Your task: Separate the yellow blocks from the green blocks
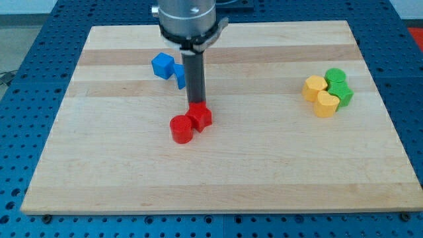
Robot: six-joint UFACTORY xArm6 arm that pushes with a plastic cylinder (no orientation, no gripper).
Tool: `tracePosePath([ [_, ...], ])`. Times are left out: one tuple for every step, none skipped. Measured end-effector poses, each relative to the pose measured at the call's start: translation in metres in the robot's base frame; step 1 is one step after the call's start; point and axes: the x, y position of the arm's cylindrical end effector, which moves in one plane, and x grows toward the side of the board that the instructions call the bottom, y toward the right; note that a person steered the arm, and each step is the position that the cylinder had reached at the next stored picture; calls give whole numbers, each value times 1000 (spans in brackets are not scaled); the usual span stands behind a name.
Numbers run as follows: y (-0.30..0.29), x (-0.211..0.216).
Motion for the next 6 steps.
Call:
tracePosePath([
  [0,13],
  [0,15],
  [19,-1],
  [57,-61],
  [105,-101],
  [145,-122],
])
